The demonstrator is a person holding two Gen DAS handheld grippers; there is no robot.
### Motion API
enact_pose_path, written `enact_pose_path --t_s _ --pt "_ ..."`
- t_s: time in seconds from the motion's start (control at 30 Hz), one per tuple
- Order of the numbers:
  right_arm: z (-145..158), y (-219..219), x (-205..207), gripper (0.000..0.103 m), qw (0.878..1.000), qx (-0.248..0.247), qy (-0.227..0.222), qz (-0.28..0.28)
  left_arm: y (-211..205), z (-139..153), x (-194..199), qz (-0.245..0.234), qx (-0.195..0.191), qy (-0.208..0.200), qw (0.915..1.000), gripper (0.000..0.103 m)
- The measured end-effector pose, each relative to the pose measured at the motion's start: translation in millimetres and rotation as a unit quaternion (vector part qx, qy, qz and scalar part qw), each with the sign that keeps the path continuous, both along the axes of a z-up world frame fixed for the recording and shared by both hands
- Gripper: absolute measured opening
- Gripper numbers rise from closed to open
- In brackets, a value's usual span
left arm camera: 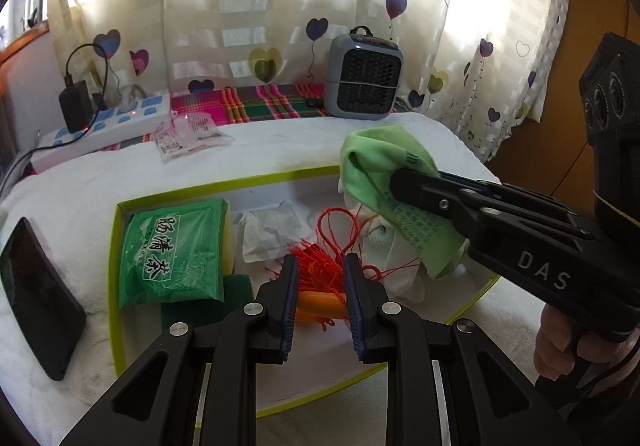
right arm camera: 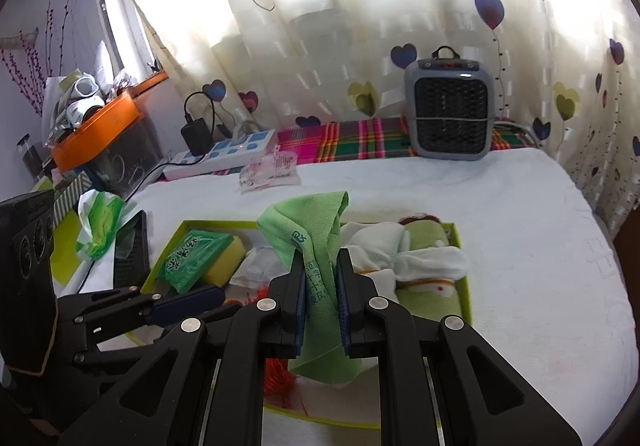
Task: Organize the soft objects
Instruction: 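Lower the earplugs into the box and open the left gripper while the right drops the cloth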
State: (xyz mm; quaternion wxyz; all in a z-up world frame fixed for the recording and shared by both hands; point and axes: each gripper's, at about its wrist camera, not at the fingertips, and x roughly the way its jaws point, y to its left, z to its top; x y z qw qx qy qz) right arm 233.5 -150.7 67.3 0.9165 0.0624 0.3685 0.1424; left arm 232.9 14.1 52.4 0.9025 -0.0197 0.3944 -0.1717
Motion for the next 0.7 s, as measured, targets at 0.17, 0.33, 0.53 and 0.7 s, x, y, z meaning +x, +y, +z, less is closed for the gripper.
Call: enact_pose_path --t_s 0.17,0.33,0.53,0.7 --pt "-9 5 5 0.014 1.000 -0.002 0.013 0.018 0 -2 2 0.003 0.002 0.004 1.0000 0.026" --pt "-16 4 9 0.014 1.000 0.004 0.024 0.020 0 -3 2 0.004 0.001 0.004 1.0000 0.028" --pt "-17 4 9 0.017 0.999 0.012 0.028 0.024 1 -2 2 0.004 0.003 0.005 1.0000 0.031" --pt "-17 4 9 0.031 0.999 0.019 0.033 0.028 2 -2 2 0.008 0.003 0.004 1.0000 0.035"
